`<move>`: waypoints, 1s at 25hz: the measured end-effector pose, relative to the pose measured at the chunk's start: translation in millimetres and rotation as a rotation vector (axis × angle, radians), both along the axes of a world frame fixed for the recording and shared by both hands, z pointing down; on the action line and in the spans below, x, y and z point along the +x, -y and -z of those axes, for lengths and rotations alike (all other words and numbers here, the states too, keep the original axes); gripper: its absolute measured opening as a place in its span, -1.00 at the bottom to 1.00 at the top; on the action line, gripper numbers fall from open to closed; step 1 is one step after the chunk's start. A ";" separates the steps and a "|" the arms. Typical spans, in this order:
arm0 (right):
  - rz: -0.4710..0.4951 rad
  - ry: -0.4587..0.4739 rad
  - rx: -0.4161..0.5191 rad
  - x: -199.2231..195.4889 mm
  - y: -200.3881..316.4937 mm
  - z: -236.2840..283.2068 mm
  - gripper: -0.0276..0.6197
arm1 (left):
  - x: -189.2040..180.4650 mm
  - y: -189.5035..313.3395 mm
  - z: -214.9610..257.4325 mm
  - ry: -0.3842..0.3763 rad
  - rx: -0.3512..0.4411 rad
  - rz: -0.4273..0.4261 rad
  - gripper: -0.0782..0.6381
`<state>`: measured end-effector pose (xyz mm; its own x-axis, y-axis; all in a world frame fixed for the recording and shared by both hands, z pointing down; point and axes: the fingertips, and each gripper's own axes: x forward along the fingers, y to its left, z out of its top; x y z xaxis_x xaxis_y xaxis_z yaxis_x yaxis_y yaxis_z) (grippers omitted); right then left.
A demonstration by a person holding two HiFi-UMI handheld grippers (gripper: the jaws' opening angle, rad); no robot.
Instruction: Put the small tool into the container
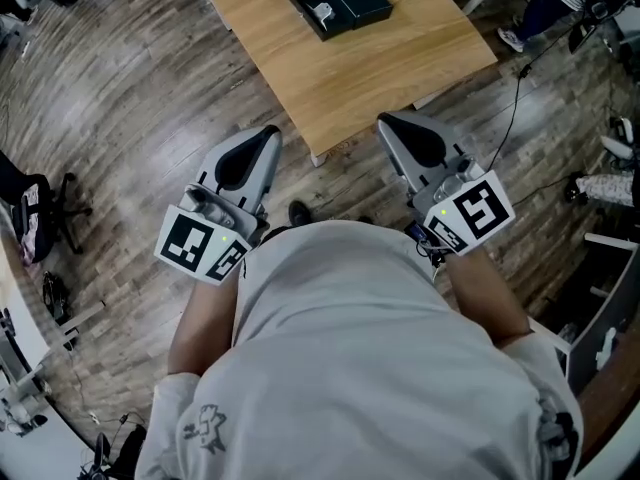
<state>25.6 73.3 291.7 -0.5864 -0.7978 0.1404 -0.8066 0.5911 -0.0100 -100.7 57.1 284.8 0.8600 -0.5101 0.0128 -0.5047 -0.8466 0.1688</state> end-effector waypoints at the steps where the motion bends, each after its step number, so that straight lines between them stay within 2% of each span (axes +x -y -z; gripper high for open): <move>1: 0.004 0.002 -0.001 5.3 -5.1 -0.7 -0.90 | 5.1 -3.9 -1.8 0.001 -0.003 0.007 -0.76; 12: 0.037 0.011 -0.023 78.1 -65.2 -15.3 -0.90 | 76.0 -63.8 -10.5 0.034 -0.005 0.041 -0.76; 17: 0.037 0.029 -0.014 103.2 -84.6 -19.5 -0.90 | 93.8 -81.0 -13.8 0.055 -0.013 0.079 -0.76; 25: 0.041 0.035 -0.021 135.7 -104.2 -24.5 -0.90 | 126.2 -100.2 -13.3 0.053 -0.009 0.082 -0.77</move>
